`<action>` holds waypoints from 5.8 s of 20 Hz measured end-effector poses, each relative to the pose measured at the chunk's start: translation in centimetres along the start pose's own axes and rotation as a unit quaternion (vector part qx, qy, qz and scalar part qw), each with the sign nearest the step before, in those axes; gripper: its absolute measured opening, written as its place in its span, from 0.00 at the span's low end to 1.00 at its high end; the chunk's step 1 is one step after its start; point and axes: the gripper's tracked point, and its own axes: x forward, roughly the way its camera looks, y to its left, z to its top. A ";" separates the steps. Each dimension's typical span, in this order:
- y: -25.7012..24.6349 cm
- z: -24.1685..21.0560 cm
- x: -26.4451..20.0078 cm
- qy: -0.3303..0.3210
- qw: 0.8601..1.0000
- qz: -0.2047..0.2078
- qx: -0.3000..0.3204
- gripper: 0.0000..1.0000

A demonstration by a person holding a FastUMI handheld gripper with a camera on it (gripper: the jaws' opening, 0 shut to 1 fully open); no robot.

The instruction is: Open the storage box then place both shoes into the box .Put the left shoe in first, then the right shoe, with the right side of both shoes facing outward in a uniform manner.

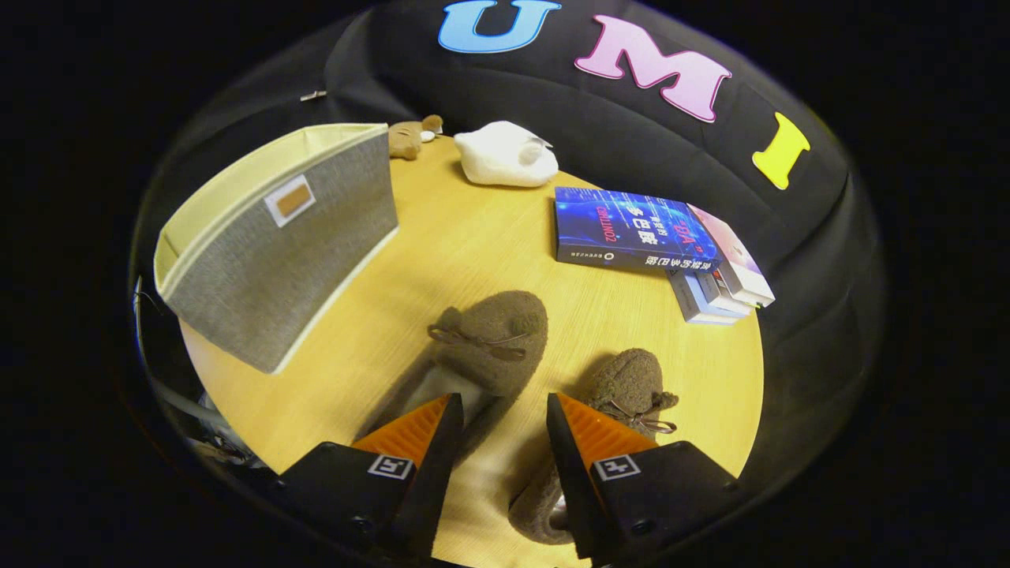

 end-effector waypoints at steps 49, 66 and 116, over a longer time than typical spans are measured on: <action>24.1 21.3 -1.3 0.003 0.976 0.063 0.207 0.06; 30.2 22.2 -3.0 -0.004 0.977 0.159 0.144 0.99; -12.5 -7.4 1.5 0.036 0.983 -0.076 0.163 0.07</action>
